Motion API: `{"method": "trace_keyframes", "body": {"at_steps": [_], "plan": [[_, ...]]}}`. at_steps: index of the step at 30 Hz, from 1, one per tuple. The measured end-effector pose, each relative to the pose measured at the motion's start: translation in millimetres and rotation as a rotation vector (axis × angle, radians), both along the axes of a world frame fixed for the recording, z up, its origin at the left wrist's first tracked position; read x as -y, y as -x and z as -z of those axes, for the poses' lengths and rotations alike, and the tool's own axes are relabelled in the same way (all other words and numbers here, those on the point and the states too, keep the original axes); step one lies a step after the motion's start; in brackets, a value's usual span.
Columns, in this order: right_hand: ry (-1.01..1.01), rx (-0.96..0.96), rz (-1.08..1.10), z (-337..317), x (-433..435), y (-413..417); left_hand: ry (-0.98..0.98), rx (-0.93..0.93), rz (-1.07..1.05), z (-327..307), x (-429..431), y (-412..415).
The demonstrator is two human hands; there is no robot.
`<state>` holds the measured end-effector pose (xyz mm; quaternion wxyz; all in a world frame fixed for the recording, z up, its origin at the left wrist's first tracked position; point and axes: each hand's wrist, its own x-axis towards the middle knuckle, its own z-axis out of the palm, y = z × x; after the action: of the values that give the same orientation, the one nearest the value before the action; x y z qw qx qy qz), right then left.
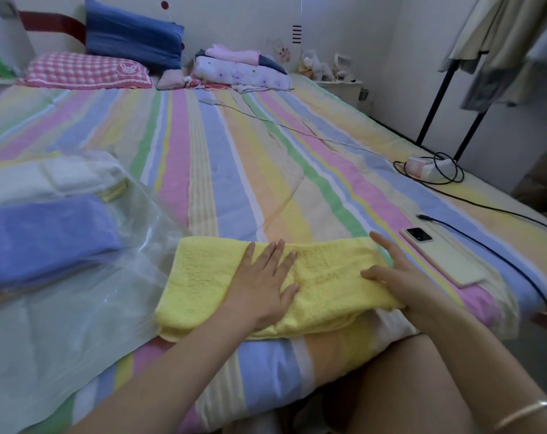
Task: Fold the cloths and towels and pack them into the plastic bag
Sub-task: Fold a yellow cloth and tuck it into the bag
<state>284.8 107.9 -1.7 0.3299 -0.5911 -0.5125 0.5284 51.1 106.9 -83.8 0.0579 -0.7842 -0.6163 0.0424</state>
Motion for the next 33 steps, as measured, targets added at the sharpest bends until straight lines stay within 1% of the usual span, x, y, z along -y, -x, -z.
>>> {"method": "trace_keyframes", "body": {"at_steps": [1, 2, 3, 4, 5, 6, 7, 8, 9, 10, 11, 12, 13, 15, 16, 19, 20, 22, 24, 25, 26, 27, 28, 29, 31, 32, 33], "plan": [[-0.043, -0.041, -0.021, -9, 0, 8, -0.008, 0.017, 0.009, 1, 0, 1], [-0.086, -0.079, -0.042, -19, 1, 19, -0.012, 0.084, 0.026, 0, 0, 2], [-0.128, -0.109, -0.067, -28, 2, 32, -0.015, 0.222, 0.044, -5, 0, 5], [-0.171, -0.129, -0.097, -37, 5, 48, -0.027, 0.465, 0.051, -12, 1, 9], [-0.221, -0.125, -0.133, -42, 7, 67, -0.054, 0.781, 0.018, -20, 5, 13], [-0.284, -0.097, -0.169, -45, 10, 87, -0.100, 1.080, -0.065, -31, 9, 19], [-0.353, -0.044, -0.213, -45, 12, 107, -0.138, 1.320, -0.193, -44, 14, 29], [-0.417, 0.017, -0.267, -42, 16, 126, -0.129, 1.516, -0.323, -54, 19, 42], [-0.462, 0.089, -0.327, -34, 19, 145, -0.052, 1.685, -0.443, -62, 25, 58], [-0.494, 0.166, -0.392, -24, 23, 163, 0.049, 1.819, -0.555, -69, 30, 73], [-0.517, 0.235, -0.456, -13, 28, 178, 0.145, 1.907, -0.646, -74, 38, 87], [-0.534, 0.272, -0.512, -3, 34, 191, 0.219, 1.946, -0.698, -77, 46, 99], [-0.537, 0.284, -0.551, 6, 41, 201, 0.263, 1.931, -0.725, -75, 53, 108], [-0.495, 0.254, -0.588, 19, 51, 209, 0.294, 1.838, -0.730, -67, 63, 117], [-0.467, 0.216, -0.589, 24, 52, 209, 0.286, 1.815, -0.719, -62, 64, 119], [-0.368, 0.016, -0.557, 21, 49, 197, 0.244, 1.779, -0.657, -55, 60, 119], [-0.381, 0.006, -0.523, 18, 46, 189, 0.205, 1.729, -0.626, -56, 59, 117], [-0.484, 0.124, -0.341, 16, 36, 171, 0.110, 1.633, -0.589, -54, 56, 115], [-0.522, 0.380, -0.115, 18, 24, 151, 0.090, 1.609, -0.574, -55, 56, 116], [-0.471, 0.501, -0.060, 18, 19, 143, 0.081, 1.593, -0.579, -54, 56, 120], [-0.360, 0.570, -0.060, 20, 17, 137, 0.057, 1.551, -0.576, -52, 56, 124], [-0.213, 0.560, -0.099, 23, 15, 134, 0.027, 1.475, -0.566, -50, 56, 128], [-0.073, 0.487, -0.145, 24, 14, 133, 0.000, 1.363, -0.560, -48, 57, 132], [0.040, 0.392, -0.184, 25, 15, 134, -0.034, 1.206, -0.575, -47, 59, 134], [0.147, 0.254, -0.225, 26, 17, 138, -0.124, 0.843, -0.656, -44, 60, 137], [0.163, 0.214, -0.227, 26, 17, 139, -0.128, 0.756, -0.684, -43, 61, 139], [0.172, 0.184, -0.219, 27, 16, 140, -0.090, 0.763, -0.698, -41, 60, 140]]}}
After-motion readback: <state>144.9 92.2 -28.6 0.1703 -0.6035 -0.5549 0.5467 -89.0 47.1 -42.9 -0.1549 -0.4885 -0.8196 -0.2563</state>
